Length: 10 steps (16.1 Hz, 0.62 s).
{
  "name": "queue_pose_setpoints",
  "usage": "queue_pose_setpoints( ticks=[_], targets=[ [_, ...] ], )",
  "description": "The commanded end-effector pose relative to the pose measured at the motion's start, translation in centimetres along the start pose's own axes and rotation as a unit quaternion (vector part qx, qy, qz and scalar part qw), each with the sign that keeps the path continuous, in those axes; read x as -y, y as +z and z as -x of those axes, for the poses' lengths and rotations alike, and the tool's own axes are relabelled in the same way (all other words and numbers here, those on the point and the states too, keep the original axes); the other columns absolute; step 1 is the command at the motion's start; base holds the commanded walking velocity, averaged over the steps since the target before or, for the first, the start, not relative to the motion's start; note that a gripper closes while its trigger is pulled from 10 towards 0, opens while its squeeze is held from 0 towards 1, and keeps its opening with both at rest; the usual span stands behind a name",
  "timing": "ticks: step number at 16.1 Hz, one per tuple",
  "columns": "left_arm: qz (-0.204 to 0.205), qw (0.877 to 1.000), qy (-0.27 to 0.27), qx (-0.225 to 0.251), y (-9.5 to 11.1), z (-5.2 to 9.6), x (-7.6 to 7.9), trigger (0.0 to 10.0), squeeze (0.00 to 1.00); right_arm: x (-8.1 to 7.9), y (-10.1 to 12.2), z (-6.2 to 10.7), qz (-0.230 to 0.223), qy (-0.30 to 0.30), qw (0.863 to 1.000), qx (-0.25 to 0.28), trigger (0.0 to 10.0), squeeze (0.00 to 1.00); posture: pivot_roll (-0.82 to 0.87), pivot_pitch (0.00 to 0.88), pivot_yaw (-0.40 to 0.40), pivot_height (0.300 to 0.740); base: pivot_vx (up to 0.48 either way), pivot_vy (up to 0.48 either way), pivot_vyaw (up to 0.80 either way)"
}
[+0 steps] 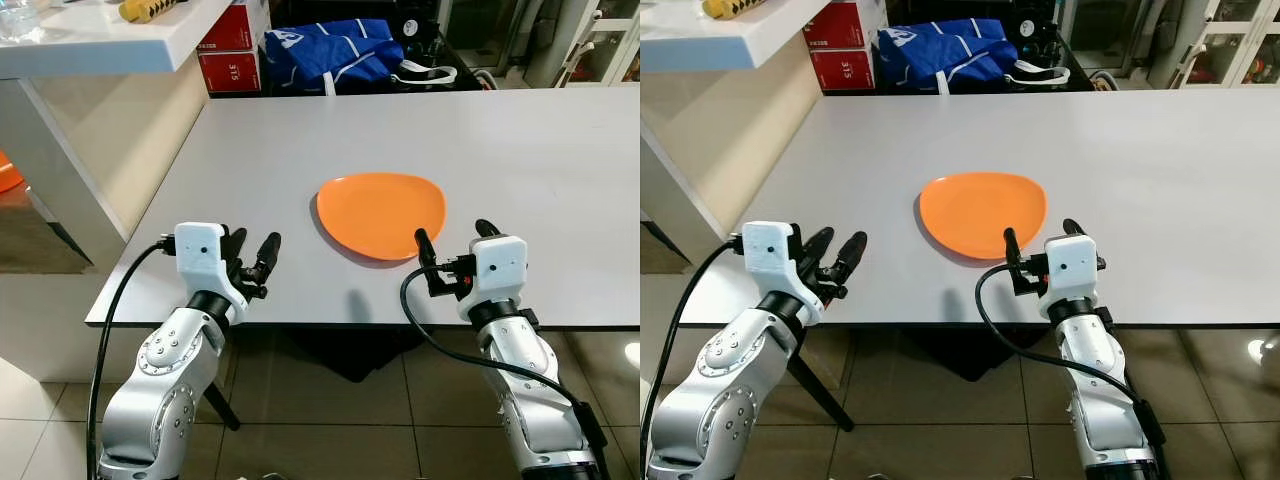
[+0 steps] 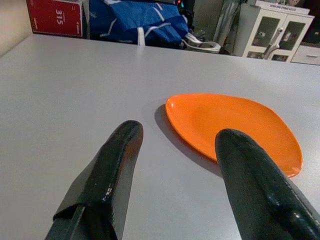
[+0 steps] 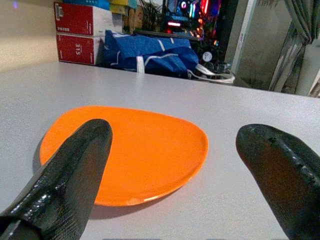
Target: Setting the table
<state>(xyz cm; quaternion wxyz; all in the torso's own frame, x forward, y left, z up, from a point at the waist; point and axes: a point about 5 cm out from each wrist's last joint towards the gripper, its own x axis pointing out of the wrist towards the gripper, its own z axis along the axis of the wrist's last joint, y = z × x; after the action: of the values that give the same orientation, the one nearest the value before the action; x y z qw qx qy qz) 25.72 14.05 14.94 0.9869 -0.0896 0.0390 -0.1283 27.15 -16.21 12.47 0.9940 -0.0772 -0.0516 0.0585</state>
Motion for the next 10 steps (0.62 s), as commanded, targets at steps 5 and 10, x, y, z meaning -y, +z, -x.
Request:
queue_pose_setpoints(
  ticks=[5,10],
  targets=[
    [0.029,0.998,0.056,0.013,-0.1,0.3,-1.9,10.0,1.0,-0.7,-1.1,-0.8,-0.108,0.016,0.993,-0.042,10.0,0.0,-0.16,0.0,0.097,0.736,0.0,0.0,0.0],
    [0.027,0.999,0.04,0.019,-0.3,0.3,-1.6,10.0,0.0,-1.8,-0.5,-0.8,-0.143,0.045,0.989,-0.004,10.0,0.0,-0.19,0.0,0.125,0.736,0.0,0.0,0.0]
  ],
)
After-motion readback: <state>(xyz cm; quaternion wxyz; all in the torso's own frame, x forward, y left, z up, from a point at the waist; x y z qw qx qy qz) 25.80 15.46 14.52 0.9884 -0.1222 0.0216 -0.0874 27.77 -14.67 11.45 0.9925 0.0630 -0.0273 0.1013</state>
